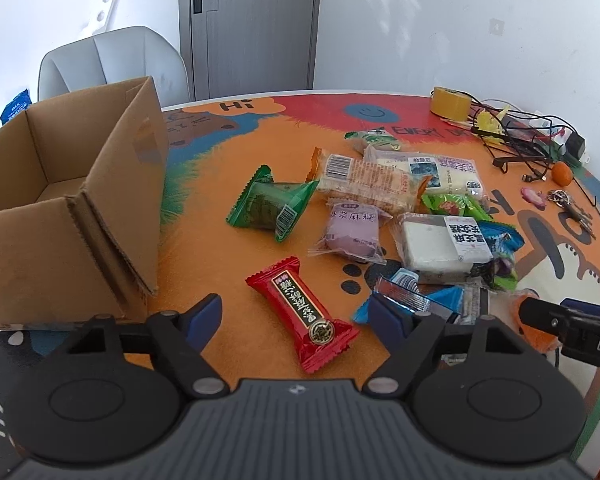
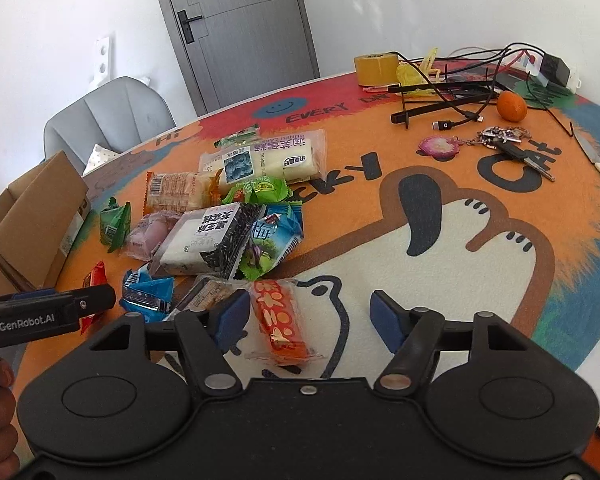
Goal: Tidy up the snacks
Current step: 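Grasp the red candy bar with the left tool while the right tool grasps the orange wafer pack, then carry both snacks over the cardboard box and open both tools to drop them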
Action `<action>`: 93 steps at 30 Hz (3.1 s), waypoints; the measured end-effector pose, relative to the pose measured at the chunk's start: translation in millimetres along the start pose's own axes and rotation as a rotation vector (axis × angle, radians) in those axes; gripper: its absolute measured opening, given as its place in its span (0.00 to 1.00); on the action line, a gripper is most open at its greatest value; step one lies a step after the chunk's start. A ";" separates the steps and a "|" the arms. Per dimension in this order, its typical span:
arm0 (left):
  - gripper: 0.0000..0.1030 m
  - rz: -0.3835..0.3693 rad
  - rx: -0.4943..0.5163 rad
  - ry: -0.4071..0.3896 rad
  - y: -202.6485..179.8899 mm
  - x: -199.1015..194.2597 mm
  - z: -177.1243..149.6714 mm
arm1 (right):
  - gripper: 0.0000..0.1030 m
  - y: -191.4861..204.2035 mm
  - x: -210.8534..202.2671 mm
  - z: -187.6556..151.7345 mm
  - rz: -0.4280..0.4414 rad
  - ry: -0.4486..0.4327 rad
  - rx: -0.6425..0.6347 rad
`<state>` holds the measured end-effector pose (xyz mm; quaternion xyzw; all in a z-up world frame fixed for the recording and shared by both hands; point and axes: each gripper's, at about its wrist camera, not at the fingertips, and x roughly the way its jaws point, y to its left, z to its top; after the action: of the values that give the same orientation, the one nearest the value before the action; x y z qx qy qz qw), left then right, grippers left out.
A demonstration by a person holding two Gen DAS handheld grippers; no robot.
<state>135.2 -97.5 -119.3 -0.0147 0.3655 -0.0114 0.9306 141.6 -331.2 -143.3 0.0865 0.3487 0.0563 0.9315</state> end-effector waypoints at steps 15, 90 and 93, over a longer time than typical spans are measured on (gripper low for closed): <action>0.19 0.008 0.013 -0.018 4.4 2.0 -5.2 | 0.20 3.4 -10.9 -6.9 0.022 0.015 -0.009; 0.32 0.235 -0.254 -0.298 162.6 -94.2 41.3 | 0.19 177.9 -4.6 61.3 0.304 -0.128 -0.137; 0.47 0.238 -0.278 -0.310 170.6 -102.1 39.1 | 0.19 187.2 -2.1 63.9 0.320 -0.126 -0.144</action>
<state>88.7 76.9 -27.4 -0.1013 0.2153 0.1512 0.9595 173.8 -156.1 -57.1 0.0772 0.2667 0.2231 0.9344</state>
